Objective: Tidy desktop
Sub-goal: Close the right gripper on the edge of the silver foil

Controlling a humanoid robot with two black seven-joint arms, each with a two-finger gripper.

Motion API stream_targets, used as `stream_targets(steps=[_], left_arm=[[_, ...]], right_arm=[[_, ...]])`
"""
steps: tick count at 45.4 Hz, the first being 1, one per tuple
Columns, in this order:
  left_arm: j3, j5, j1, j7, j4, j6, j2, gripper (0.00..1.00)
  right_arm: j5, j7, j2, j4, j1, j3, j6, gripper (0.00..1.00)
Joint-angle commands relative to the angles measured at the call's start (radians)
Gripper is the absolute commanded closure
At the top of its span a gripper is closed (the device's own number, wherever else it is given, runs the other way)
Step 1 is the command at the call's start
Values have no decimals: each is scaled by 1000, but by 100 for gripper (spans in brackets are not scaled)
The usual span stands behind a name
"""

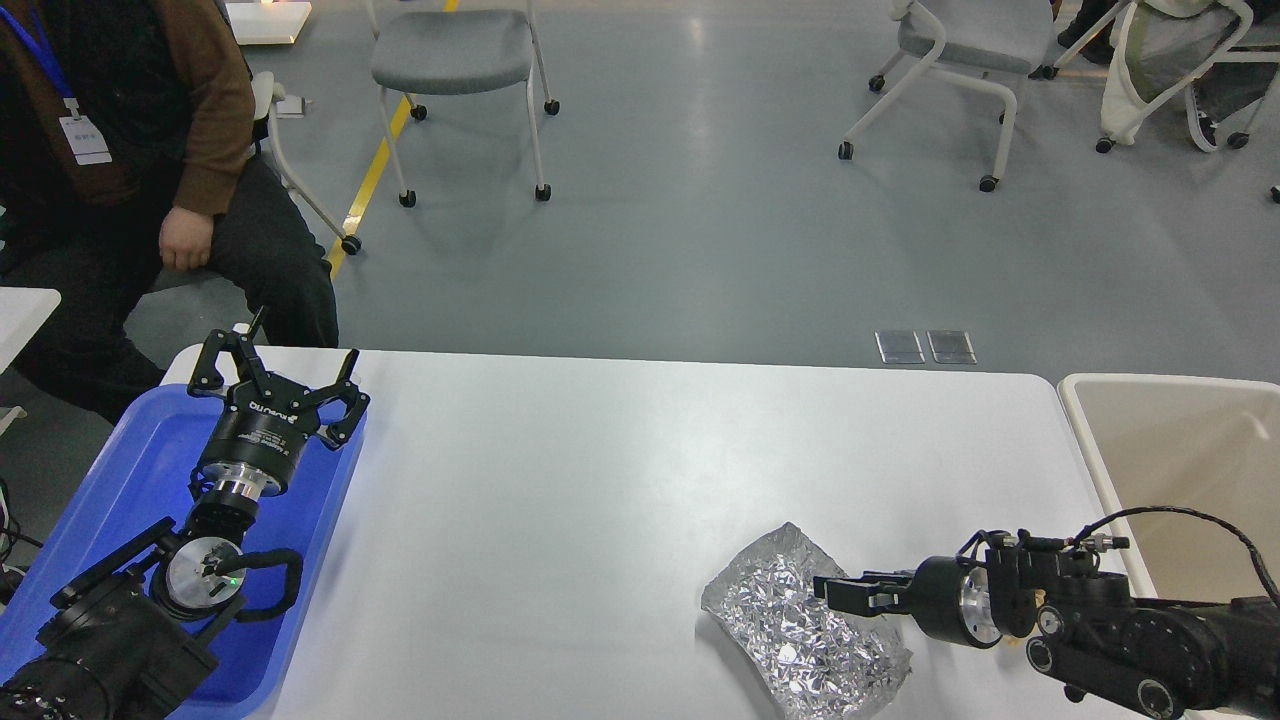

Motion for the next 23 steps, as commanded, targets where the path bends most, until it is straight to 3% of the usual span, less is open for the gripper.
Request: stream_targets(steps=[1,6,10,14,23], left_arm=[[0,0,0,0,0,0,0,0],[0,0,0,0,0,0,0,0],[0,0,0,0,0,0,0,0],[0,0,0,0,0,0,0,0],[0,0,0,0,0,0,0,0]], right_arm=[[-1,33,1,-36,7,-60,-42,58],[-1,36,0,-33,9,-70,-49,69],[0,37,-4,-28,4,-70,-51,91],[2,37,-10,-19,2,-69,-52,100],[16,57,-36,-13,2,-60,-52,100]])
